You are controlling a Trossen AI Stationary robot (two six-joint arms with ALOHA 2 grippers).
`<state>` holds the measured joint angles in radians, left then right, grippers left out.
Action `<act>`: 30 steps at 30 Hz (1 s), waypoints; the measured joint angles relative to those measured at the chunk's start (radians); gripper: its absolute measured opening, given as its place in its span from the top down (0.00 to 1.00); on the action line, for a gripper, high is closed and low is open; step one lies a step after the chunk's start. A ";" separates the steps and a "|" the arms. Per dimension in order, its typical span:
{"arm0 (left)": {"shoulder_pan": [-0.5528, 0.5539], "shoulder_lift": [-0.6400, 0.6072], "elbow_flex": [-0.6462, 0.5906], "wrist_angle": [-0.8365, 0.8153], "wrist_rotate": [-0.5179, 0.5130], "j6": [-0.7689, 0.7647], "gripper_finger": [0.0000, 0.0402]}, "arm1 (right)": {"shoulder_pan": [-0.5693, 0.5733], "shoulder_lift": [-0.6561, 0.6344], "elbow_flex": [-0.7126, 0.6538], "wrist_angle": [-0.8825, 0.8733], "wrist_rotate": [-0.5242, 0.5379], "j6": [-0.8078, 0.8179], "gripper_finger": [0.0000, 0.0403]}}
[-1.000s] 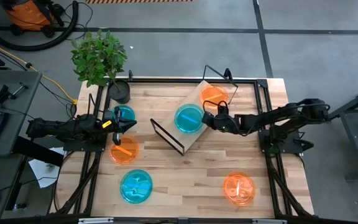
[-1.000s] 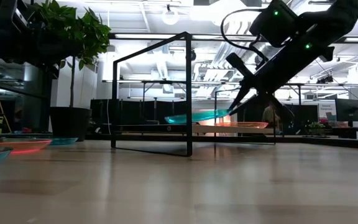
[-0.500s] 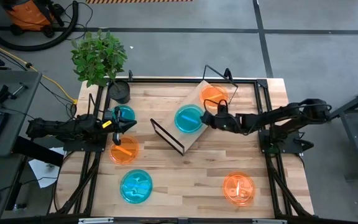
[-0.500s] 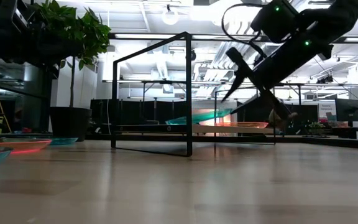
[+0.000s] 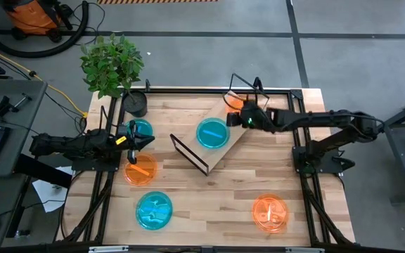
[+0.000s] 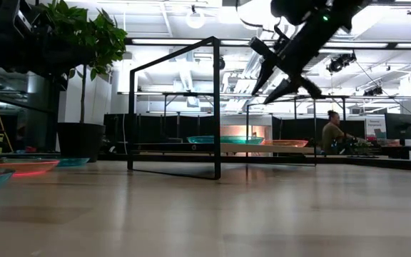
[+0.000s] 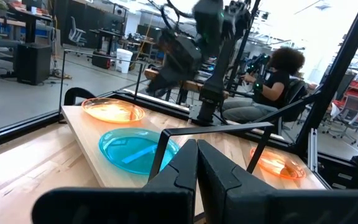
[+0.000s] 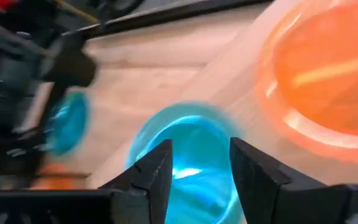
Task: Place and stack plates onto a shelf
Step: Stack the top blue plate on top of the blue plate on the shelf
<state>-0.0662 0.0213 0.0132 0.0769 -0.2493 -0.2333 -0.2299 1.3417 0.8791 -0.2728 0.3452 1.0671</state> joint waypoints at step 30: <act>0.000 0.000 0.000 0.000 0.000 0.001 1.00 | -0.182 0.373 0.219 -0.345 0.185 -0.107 1.00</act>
<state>-0.0659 0.0212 0.0132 0.0768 -0.2497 -0.2325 -0.4120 1.7147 1.0985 -0.6180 0.5303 0.9600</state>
